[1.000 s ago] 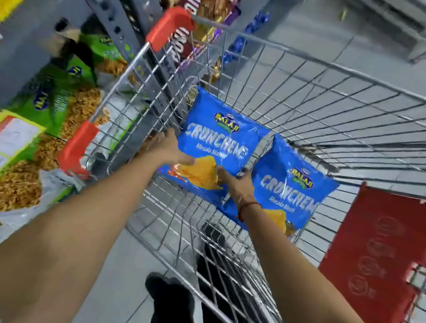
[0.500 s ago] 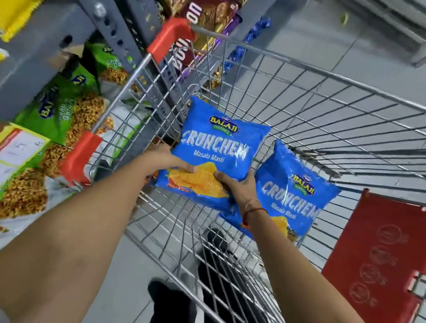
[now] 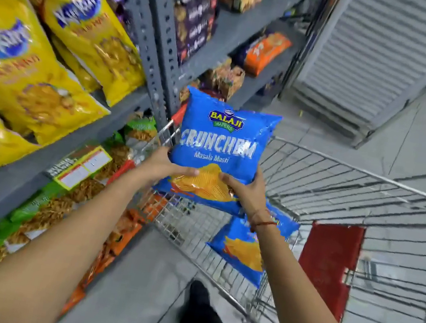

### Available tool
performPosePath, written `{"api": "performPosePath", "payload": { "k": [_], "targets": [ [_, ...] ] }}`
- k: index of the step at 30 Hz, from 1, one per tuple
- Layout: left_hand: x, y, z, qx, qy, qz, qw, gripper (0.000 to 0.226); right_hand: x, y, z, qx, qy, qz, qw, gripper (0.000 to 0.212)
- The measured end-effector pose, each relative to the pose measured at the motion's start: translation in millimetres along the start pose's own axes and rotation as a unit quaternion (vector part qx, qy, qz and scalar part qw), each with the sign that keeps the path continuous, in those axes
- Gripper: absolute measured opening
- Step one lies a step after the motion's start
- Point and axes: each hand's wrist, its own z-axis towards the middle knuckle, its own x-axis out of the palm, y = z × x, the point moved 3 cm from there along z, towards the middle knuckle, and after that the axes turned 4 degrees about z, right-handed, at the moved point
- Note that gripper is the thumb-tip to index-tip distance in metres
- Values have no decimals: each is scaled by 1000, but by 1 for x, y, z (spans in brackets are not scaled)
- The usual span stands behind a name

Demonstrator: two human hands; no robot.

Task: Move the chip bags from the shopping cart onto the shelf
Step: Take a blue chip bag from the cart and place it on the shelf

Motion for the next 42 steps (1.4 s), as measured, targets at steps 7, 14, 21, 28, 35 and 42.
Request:
{"api": "performPosePath", "payload": {
  "k": [7, 14, 21, 28, 35, 42],
  "targets": [
    [-72, -86, -113, 159, -137, -24, 977, 43, 40, 139, -41, -166, 57, 14, 984, 47],
    [-164, -137, -234, 237, -314, 13, 919, 100, 108, 266, -104, -302, 130, 44, 943, 45],
    [-236, -154, -341, 291, -456, 16, 841, 91, 190, 356, -148, -387, 226, 76, 891, 40],
    [-309, -147, -400, 285, -575, 4, 767, 82, 288, 416, -167, -432, 305, 66, 847, 49],
    [-360, -115, -401, 218, -623, -21, 751, 85, 370, 420, -160, -442, 331, -34, 833, 63],
    [-386, -108, -388, 158, -624, -12, 765, 80, 402, 421, -149, -403, 330, -76, 850, 75]
  ]
}}
